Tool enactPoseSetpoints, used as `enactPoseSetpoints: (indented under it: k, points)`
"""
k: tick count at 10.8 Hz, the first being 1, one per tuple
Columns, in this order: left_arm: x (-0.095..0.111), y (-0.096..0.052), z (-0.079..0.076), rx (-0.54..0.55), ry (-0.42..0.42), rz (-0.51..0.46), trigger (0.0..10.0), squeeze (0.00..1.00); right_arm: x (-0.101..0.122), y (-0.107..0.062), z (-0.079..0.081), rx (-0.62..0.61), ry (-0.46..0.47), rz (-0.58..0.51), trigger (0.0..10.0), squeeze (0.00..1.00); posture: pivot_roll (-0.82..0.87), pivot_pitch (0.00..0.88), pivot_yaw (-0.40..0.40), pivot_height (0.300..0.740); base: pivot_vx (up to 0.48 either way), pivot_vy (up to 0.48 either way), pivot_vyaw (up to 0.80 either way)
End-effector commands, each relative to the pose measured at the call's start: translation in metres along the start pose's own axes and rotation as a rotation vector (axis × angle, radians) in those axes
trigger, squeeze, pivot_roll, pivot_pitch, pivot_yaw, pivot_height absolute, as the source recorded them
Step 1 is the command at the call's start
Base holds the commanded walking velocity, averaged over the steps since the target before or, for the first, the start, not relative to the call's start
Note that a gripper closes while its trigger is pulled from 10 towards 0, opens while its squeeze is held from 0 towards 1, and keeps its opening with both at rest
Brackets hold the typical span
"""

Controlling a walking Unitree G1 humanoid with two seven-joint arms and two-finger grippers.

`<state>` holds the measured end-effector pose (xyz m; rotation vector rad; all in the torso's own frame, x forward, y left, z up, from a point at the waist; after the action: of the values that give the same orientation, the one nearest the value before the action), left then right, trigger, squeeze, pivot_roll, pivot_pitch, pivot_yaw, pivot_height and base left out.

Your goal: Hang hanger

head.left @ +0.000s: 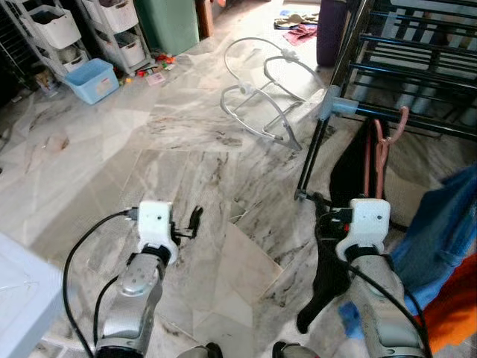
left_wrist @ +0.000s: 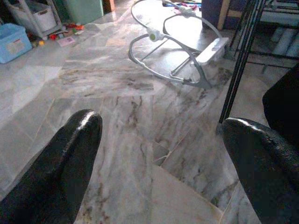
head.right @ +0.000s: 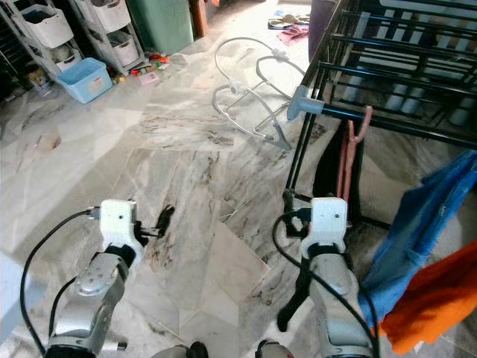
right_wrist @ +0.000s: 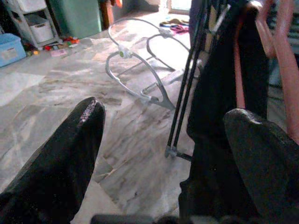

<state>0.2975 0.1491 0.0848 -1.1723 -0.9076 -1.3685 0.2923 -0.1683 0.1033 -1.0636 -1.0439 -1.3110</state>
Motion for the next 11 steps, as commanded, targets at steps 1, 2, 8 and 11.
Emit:
enactPoseSetpoints:
  k: [1,2,8,11]
  points:
    - [-0.005,-0.002,0.003,0.004,-0.001,0.017,10.0,0.00,-0.004,-0.003,-0.001,-0.007,0.004,0.015,10.0,0.00,-0.16,0.163,0.097,0.740,0.000,0.000,-0.77]
    - [-0.008,-0.004,0.000,-0.003,-0.005,0.022,10.0,0.00,-0.005,-0.004,0.001,0.004,0.001,0.016,10.0,0.00,-0.16,0.168,0.090,0.740,0.000,0.000,-0.58]
    - [-0.011,-0.006,-0.006,-0.009,-0.013,0.032,10.0,0.00,0.001,-0.003,0.005,0.045,-0.028,0.003,10.0,0.00,-0.17,0.182,0.073,0.740,0.000,0.370,-0.19]
    - [-0.008,-0.006,-0.014,-0.071,-0.004,0.003,10.0,0.00,0.002,-0.005,0.002,0.024,-0.036,-0.004,10.0,0.00,-0.17,0.181,0.076,0.740,0.000,0.000,0.00]
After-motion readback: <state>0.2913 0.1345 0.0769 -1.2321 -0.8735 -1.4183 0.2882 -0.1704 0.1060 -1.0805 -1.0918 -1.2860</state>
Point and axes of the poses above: a point about 5 cm out from each wrist's last joint towards the gripper, its own y axis pointing out of the wrist towards the gripper, its own x axis along the axis of the wrist's last joint, z = x × y, the point moved 1 cm from there along y, pointing out of the wrist towards the gripper, and after that the axes turned 15 degrees about y, right-handed, at the moved point
